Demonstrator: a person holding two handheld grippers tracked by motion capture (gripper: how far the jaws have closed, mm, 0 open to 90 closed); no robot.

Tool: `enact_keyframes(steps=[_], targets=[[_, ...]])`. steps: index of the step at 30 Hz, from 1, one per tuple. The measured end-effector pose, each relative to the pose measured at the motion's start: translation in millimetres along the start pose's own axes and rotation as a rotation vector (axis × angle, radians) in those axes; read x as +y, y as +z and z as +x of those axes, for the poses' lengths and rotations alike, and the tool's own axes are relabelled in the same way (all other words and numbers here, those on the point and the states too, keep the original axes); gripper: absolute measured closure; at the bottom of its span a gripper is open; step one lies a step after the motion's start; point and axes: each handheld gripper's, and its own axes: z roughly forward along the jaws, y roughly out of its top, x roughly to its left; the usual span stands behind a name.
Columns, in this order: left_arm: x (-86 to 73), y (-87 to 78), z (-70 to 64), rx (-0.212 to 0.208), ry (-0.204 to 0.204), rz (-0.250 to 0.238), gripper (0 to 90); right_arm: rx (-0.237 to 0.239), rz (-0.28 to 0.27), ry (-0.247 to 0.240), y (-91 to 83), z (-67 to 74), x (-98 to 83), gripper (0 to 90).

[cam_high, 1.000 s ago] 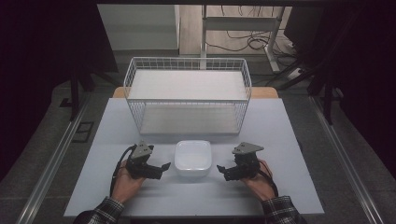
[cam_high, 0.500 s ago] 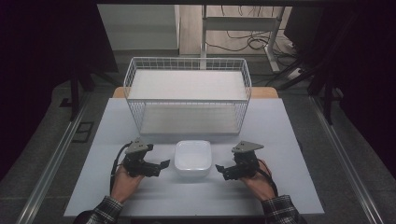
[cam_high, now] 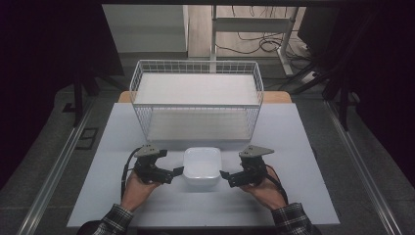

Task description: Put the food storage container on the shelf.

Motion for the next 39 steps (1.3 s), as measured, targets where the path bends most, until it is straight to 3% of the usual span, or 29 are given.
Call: enact_keyframes(steps=[3,6,8,13,21,23,25,26,27,28,32,39], targets=[[3.5,3.6,-3.7,-0.013,0.010,0.008,0.8,0.016,-0.005,0.012,0.0,1.6,2.8,0.0],[10.5,11.6,-9.7,0.000,0.050,0.037,1.6,0.028,0.002,0.043,1.3,2.7,8.4,1.8],[14.2,16.1,-10.6,-0.004,0.057,0.048,2.5,0.044,0.013,0.030,3.6,2.8,11.3,2.9],[20.0,26.6,-10.3,-0.005,0.058,0.062,4.0,0.050,0.041,0.027,12.5,4.6,16.5,5.9],[12.4,39.5,-8.4,0.001,0.052,0.119,2.2,0.099,0.075,0.025,33.1,7.4,19.3,5.9],[9.3,42.1,-7.1,-0.043,0.019,0.119,2.5,0.122,0.083,0.057,36.5,6.2,17.5,5.8],[8.5,41.9,-7.2,-0.059,0.012,0.118,3.5,0.129,0.087,0.065,36.4,5.9,17.3,6.8],[7.5,41.6,-7.6,-0.076,0.002,0.117,6.2,0.141,0.089,0.072,35.9,5.2,16.7,10.2],[4.9,40.2,-8.8,-0.102,-0.025,0.114,12.6,0.187,0.099,0.097,34.3,4.6,15.2,16.3],[4.9,40.2,-8.8,-0.102,-0.025,0.114,13.4,0.192,0.103,0.105,33.9,4.8,14.8,16.8],[1.4,34.6,-14.2,-0.093,-0.065,0.119,19.3,0.180,0.113,0.108,30.4,8.9,13.7,18.8],[0.1,16.2,-18.8,-0.081,-0.086,0.132,47.1,0.177,0.153,0.121,14.2,14.7,10.2,36.8]])
